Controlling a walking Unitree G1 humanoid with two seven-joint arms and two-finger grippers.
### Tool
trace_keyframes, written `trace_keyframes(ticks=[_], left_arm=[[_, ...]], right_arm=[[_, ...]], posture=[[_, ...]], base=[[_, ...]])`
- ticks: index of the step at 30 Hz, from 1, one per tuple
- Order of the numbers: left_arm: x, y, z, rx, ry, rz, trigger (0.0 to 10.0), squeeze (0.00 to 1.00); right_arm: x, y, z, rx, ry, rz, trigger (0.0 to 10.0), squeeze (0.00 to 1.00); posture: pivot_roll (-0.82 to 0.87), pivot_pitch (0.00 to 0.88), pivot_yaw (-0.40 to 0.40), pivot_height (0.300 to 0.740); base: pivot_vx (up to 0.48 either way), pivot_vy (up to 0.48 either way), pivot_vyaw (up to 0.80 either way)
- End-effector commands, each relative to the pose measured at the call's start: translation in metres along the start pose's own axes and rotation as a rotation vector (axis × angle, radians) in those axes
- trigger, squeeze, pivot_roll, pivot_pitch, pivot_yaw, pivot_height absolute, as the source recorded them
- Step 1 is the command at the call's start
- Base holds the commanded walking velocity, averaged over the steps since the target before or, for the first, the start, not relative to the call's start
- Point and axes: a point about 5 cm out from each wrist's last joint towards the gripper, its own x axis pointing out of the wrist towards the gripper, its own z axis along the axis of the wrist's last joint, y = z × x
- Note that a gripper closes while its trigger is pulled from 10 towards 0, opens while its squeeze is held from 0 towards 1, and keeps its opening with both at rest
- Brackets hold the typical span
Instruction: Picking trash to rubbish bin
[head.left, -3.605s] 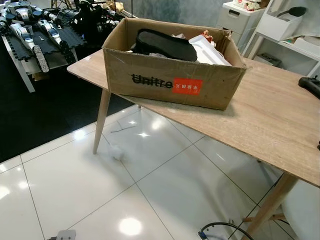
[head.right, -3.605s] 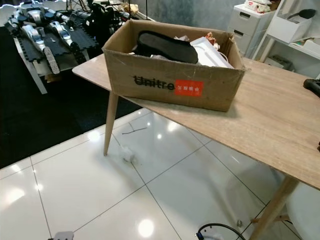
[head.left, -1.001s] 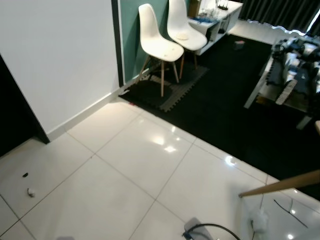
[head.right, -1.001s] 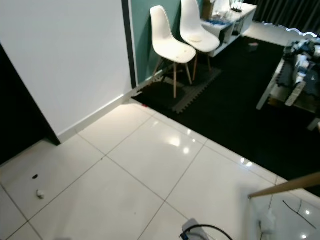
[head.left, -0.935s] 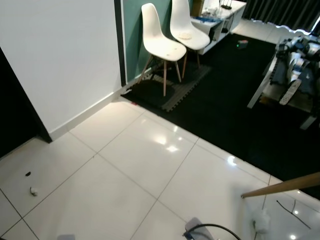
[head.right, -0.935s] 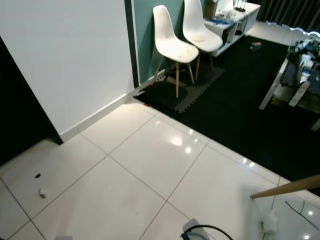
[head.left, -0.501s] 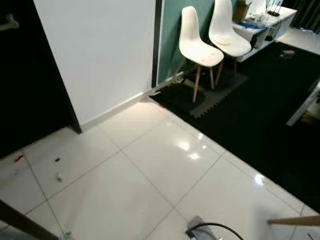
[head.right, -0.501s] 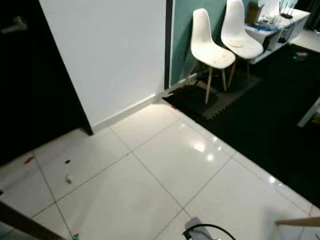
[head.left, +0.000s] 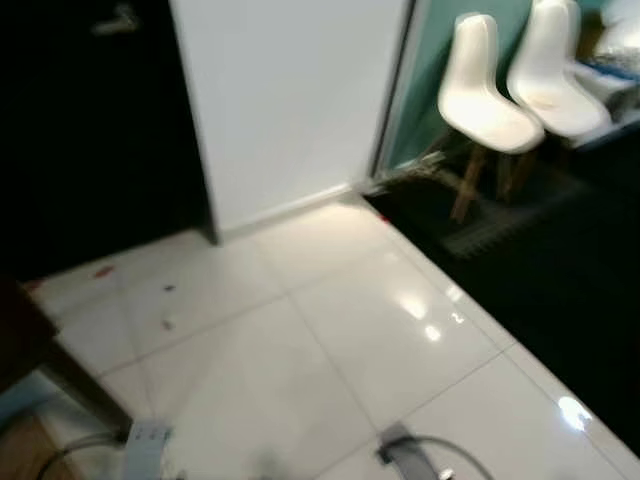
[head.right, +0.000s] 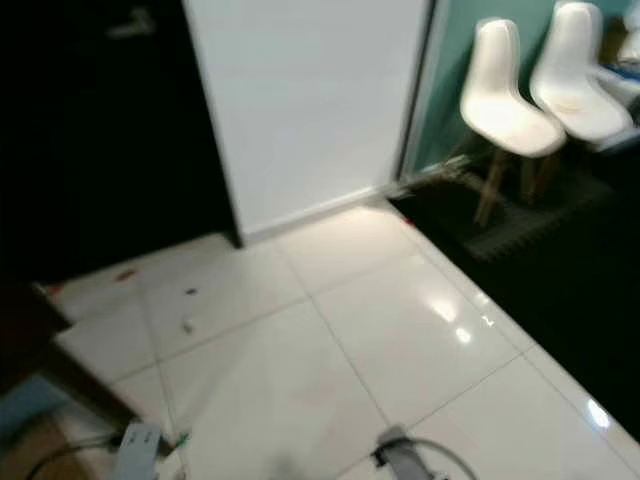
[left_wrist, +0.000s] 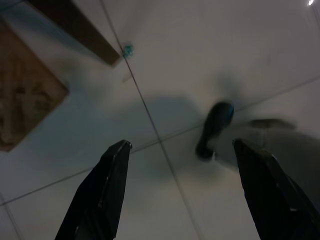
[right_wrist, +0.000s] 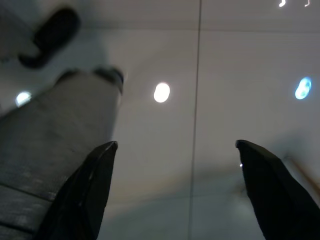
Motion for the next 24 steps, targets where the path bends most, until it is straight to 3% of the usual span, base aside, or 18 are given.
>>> trace_keyframes(ticks=[1,5,6,7,8,9,11,14,18,20,21,24], left_arm=[[0.004,-0.016,0.006,0.049,-0.013,-0.09,10.0,0.0],[0.008,-0.028,0.015,0.071,-0.039,-0.142,10.0,0.0],[0.011,-0.048,0.021,0.103,-0.052,-0.24,10.0,0.0],[0.012,-0.059,0.02,0.123,-0.045,-0.292,10.0,0.0],[0.012,-0.059,0.02,0.123,-0.045,-0.292,10.0,0.0],[0.011,-0.074,0.016,0.149,-0.02,-0.36,10.0,0.0],[0.011,-0.081,0.011,0.164,0.009,-0.393,10.0,0.0],[0.011,-0.082,0.009,0.186,0.018,-0.4,10.0,0.0],[0.01,-0.068,0.01,0.057,0.026,-0.367,10.0,0.0],[0.01,-0.068,0.01,0.057,0.026,-0.367,10.0,0.0],[0.01,-0.058,0.008,-0.035,0.021,-0.326,10.0,0.0],[0.009,-0.053,0.006,-0.068,0.024,-0.309,10.0,0.0]], right_arm=[[-0.001,-0.001,-0.013,0.172,0.046,-0.024,10.0,0.0],[-0.001,-0.004,-0.015,0.273,0.048,-0.039,10.0,0.0],[-0.001,-0.005,-0.014,0.373,0.042,-0.043,10.0,0.0],[-0.001,-0.005,-0.013,0.413,0.034,-0.041,10.0,0.0],[-0.001,-0.005,-0.013,0.413,0.034,-0.041,10.0,0.0],[-0.001,-0.006,-0.01,0.465,0.013,-0.034,10.0,0.0],[0.0,-0.006,-0.005,0.471,-0.012,-0.02,10.0,0.0],[0.0,-0.005,-0.002,0.467,-0.025,-0.011,10.0,0.0],[0.0,0.0,0.003,0.44,-0.034,0.012,10.0,0.0],[0.0,0.0,0.003,0.44,-0.034,0.012,10.0,0.0],[0.0,0.003,0.006,0.382,-0.04,0.028,10.0,0.0],[0.0,0.006,0.007,0.331,-0.044,0.046,10.0,0.0]], posture=[[0.18,0.101,-0.04,0.74],[0.18,0.101,-0.04,0.74],[0.18,0.101,-0.04,0.74],[0.18,0.101,-0.04,0.74],[0.18,0.101,-0.04,0.74],[0.18,0.101,-0.04,0.74],[0.15,0.1,-0.029,0.74],[0.15,0.1,-0.029,0.74],[0.14,0.1,-0.024,0.74],[0.14,0.1,-0.024,0.74],[0.15,0.096,-0.024,0.74],[0.15,0.096,-0.024,0.74]], base=[[0.0,0.0,0.72],[0.0,0.0,0.72],[0.0,0.0,0.69],[0.0,0.0,0.69],[0.0,0.0,0.69],[0.0,0.0,0.69],[0.0,0.0,0.69],[0.0,0.0,0.69],[0.0,0.0,0.69],[0.0,0.0,0.69],[0.0,0.0,0.69],[0.0,0.0,0.69]])
